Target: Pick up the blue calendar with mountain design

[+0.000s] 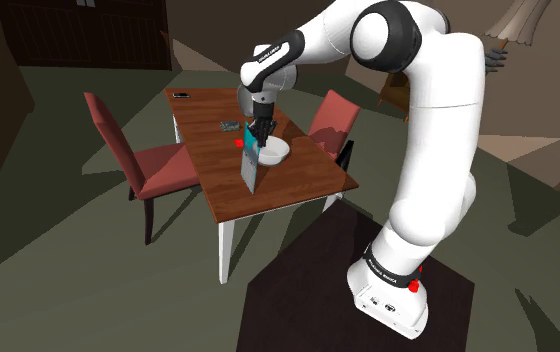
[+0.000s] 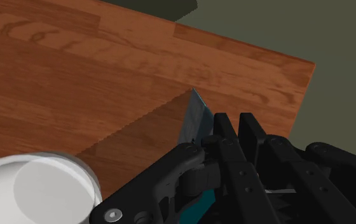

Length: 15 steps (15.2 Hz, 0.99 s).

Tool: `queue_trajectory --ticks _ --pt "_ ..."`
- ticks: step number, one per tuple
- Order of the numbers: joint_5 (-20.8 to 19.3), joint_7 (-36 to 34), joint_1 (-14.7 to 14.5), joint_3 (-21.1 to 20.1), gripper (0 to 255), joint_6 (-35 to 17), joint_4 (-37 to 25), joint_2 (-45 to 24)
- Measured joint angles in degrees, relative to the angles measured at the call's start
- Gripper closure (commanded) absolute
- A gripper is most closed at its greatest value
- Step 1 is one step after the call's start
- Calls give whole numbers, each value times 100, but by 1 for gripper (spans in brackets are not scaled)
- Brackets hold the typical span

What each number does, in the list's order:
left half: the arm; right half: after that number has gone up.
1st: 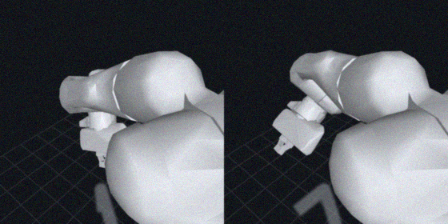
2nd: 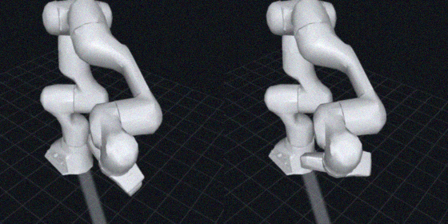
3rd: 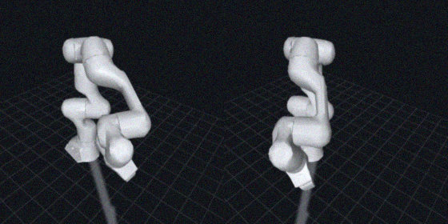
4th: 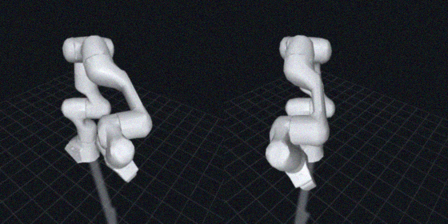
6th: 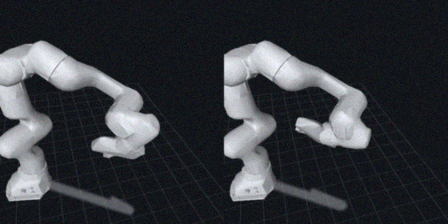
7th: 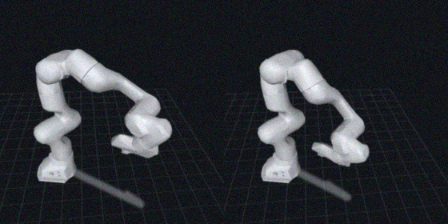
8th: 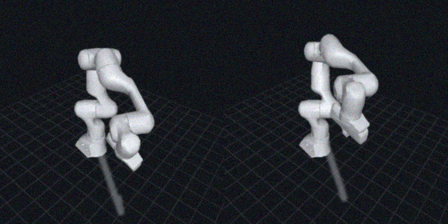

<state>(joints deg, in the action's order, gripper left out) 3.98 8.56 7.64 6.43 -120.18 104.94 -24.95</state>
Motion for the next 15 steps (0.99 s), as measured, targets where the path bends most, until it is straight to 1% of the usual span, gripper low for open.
queue_trajectory --ticks 3,15 --pt "-8 -11 -6 2 255 70 -22 45" --pt "-75 -56 -21 31 255 817 -322 494"
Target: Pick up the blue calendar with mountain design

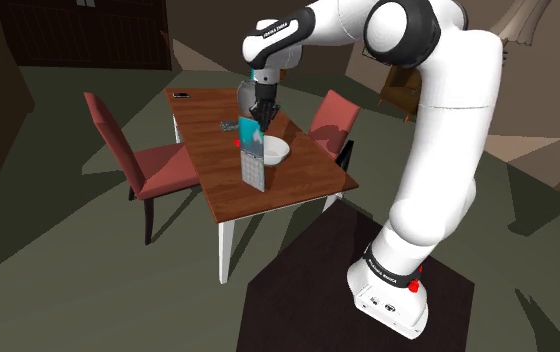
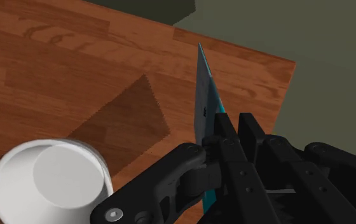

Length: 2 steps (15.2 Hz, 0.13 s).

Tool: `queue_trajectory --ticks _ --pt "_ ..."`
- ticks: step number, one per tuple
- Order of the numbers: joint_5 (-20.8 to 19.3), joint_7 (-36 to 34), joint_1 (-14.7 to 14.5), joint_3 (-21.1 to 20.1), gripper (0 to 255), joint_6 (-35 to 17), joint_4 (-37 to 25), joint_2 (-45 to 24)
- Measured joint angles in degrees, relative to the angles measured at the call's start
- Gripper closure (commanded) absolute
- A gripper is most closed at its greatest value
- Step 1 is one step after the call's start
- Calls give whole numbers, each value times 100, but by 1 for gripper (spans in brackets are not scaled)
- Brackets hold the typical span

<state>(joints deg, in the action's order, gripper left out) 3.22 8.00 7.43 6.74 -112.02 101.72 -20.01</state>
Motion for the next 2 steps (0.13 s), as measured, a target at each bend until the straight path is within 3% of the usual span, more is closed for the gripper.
queue_trajectory --ticks 2 --pt "-7 -4 -1 2 255 96 -51 48"
